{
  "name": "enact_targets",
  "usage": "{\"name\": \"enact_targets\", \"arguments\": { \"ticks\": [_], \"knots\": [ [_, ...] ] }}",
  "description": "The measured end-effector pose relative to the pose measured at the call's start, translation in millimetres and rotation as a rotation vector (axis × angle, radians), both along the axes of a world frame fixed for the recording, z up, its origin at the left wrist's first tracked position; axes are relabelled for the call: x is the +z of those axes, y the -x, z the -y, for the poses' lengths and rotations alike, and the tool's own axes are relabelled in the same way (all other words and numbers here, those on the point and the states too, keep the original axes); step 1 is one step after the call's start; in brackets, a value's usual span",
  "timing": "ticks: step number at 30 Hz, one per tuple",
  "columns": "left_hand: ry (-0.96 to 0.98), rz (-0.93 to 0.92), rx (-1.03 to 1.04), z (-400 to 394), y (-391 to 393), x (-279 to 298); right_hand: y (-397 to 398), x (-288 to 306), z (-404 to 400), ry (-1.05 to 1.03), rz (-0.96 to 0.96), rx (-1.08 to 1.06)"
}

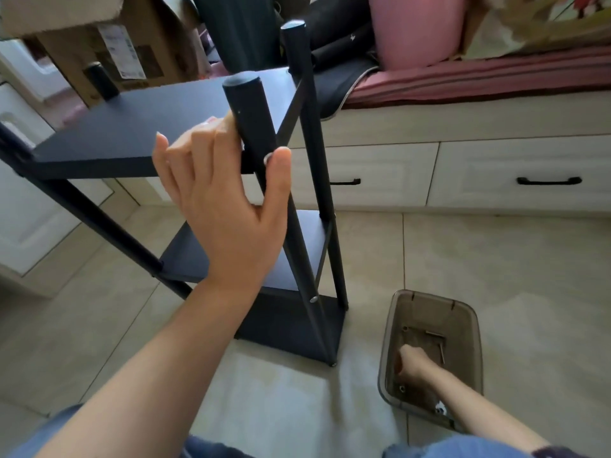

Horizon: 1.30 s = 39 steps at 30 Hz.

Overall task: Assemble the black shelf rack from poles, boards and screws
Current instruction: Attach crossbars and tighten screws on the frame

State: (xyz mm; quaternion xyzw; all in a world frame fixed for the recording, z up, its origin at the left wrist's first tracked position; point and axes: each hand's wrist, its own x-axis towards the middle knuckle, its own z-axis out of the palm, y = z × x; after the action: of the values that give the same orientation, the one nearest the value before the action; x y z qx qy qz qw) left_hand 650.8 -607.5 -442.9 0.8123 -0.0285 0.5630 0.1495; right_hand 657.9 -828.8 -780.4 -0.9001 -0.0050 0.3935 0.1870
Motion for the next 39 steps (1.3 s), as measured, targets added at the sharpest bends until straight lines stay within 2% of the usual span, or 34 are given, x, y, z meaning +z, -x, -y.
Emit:
{"name": "enact_targets", "arguments": {
  "ticks": [9, 19, 31, 35, 39],
  "knots": [
    [0.022, -0.004, 0.005, 1.4, -0.2, -0.6, 9.0, -28.9, -3.9, 0.083, 0.109, 0.087],
    [0.003, -0.046, -0.026, 1.9, 4.6, 2.3, 6.8, -13.0, 2.6, -0.009, 0.126, 0.075],
    [0.016, -0.198, -0.134, -5.3, 19.3, 15.8, 0.1, 109.2, 36.9, -0.106, 0.349, -0.115],
    [0.022, -0.265, -0.185, -8.6, 26.8, 28.2, 5.7, 160.3, 27.7, -0.396, 0.381, -0.295],
    [0.048, -0.428, -0.182, -11.2, 33.8, 43.4, 12.2, 209.1, 5.9, -0.624, 0.385, -0.378]
  ]
}}
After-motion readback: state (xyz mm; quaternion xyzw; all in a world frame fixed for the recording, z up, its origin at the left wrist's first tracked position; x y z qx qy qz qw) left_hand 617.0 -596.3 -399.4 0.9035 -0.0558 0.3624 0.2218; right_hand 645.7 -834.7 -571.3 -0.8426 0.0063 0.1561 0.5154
